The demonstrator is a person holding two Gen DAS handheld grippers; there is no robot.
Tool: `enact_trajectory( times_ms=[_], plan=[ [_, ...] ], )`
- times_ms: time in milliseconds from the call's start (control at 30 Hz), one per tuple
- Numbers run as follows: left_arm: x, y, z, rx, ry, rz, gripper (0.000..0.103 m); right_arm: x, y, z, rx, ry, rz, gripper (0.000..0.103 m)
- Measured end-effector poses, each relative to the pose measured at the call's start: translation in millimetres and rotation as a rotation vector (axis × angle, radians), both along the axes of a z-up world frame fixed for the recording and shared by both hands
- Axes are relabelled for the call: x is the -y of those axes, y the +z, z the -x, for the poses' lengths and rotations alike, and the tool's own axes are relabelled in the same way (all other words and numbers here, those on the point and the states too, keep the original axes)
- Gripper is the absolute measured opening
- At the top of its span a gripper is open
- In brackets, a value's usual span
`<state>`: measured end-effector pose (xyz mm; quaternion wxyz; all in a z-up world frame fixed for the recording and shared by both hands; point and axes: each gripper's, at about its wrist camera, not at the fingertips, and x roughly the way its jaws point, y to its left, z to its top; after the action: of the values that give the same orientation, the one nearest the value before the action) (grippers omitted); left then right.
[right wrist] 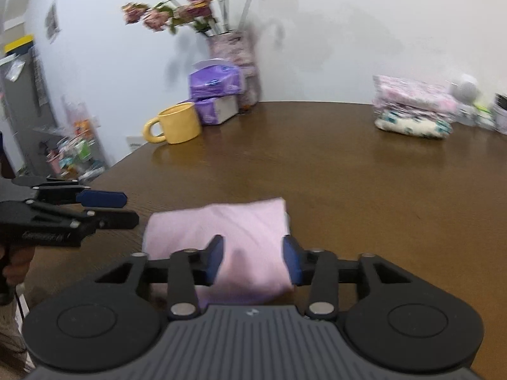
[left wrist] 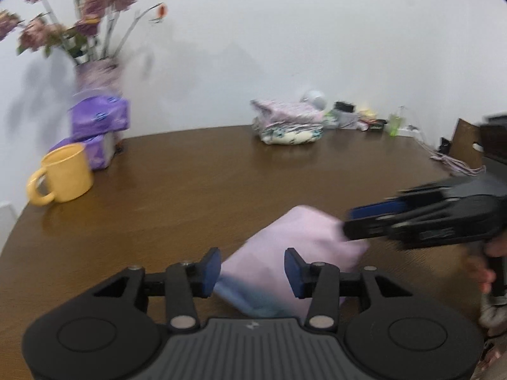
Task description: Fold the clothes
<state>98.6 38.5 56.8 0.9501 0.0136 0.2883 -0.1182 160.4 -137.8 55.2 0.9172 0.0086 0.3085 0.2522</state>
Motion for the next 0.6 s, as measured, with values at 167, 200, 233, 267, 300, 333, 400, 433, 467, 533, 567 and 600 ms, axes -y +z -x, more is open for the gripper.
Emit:
enact_trajectory(
  times_ms=[167, 200, 233, 267, 300, 333, 400, 433, 467, 533, 567, 600],
  plan=[
    [23.0, -13.8, -29.5, -0.064, -0.018, -0.03, 0.022, -22.9, -3.8, -29.6, 0.001, 0.108, 0.044, 0.023],
    [25.0, -17.0, -34.0, -0.073, -0.013, -0.041, 0.022, -25.8, -5.5, -33.2, -0.002, 0.116, 0.048, 0.023],
    [25.5, -19.5, -35.3, -0.082, -0.012, -0.044, 0.022, -28.7, -7.1, -36.8, -0.004, 0.123, 0.052, 0.023],
    [25.9, -21.9, -36.2, -0.09, -0.012, -0.047, 0.021, -31.7, -8.8, -40.4, -0.007, 0.131, 0.056, 0.02],
    [26.4, -24.3, -37.1, -0.099, -0.011, -0.05, 0.021, -33.9, -10.0, -43.3, -0.011, 0.138, 0.058, 0.018],
    [26.8, -26.7, -38.1, -0.108, -0.01, -0.053, 0.02, -35.8, -11.9, -45.3, -0.017, 0.146, 0.061, 0.017],
    [26.4, -30.2, -38.2, -0.125, -0.012, -0.056, 0.02, -39.7, -16.7, -47.8, -0.031, 0.166, 0.079, 0.016],
    [25.7, -30.3, -39.0, -0.128, -0.007, -0.049, 0.021, -41.3, -18.5, -47.7, -0.032, 0.172, 0.093, 0.016],
    [24.0, -29.5, -38.3, -0.127, -0.002, -0.038, 0.021, -41.5, -18.5, -47.5, -0.032, 0.174, 0.093, 0.016],
    [21.1, -25.9, -36.7, -0.113, 0.01, -0.016, 0.021, -39.9, -16.3, -48.2, -0.031, 0.172, 0.076, 0.016],
    [20.1, -24.1, -37.0, -0.106, 0.019, -0.008, 0.021, -39.3, -15.4, -49.1, -0.028, 0.169, 0.067, 0.016],
    [18.8, -22.2, -37.9, -0.099, 0.03, 0.002, 0.021, -39.0, -14.9, -50.0, -0.024, 0.165, 0.06, 0.016]
  ],
)
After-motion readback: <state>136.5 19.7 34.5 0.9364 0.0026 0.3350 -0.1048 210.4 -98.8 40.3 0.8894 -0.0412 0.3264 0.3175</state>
